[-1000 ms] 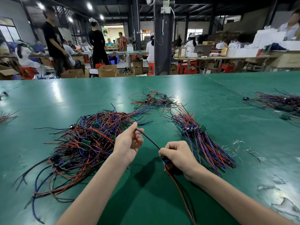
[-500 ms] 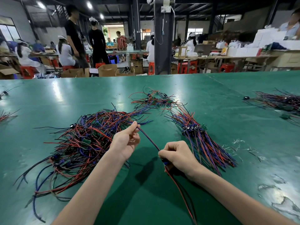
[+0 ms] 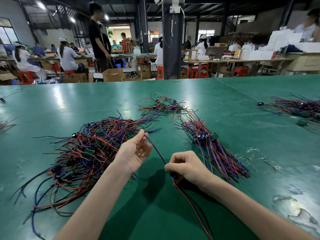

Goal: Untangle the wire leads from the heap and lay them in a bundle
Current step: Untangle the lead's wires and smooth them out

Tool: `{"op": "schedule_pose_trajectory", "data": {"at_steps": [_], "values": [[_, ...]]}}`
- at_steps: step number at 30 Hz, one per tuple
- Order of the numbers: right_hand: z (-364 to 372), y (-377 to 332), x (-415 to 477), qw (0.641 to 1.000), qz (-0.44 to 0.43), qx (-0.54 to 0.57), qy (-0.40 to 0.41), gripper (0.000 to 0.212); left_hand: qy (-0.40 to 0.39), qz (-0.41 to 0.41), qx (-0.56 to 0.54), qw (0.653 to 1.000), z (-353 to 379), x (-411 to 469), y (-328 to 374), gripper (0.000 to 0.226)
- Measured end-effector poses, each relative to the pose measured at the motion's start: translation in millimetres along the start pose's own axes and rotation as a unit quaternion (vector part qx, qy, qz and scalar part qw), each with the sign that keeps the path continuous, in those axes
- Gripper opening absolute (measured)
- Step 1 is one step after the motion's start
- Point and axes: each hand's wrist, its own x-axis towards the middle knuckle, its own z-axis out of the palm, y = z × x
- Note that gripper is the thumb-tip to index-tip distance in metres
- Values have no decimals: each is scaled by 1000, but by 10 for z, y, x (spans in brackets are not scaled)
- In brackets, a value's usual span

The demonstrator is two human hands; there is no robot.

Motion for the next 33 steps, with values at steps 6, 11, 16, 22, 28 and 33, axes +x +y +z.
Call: {"op": "schedule_pose_trajectory", "data": {"at_steps": [6,11,16,22,28,33], "values": [[-3,22,2,999,-21,-35,14,31,-3,-2,5,1000,-42,-18,24,23],[-19,38,41,999,-20,-32,30,31,-34,-30,-41,998,29,-103,-3,24],[-36,69,66,999,-15,-20,27,30,-52,-83,-37,995,106,-161,-111,22],[-67,61,57,1000,-13,-15,11,33,-57,-34,-23,998,133,-167,-124,20],[-62,-17,-2,998,-4,21,-66,15,1,283,212,935,-59,-5,-48,26],[-76,-84,-30,994,-11,61,-94,21,36,396,374,838,-142,77,-109,29]]}}
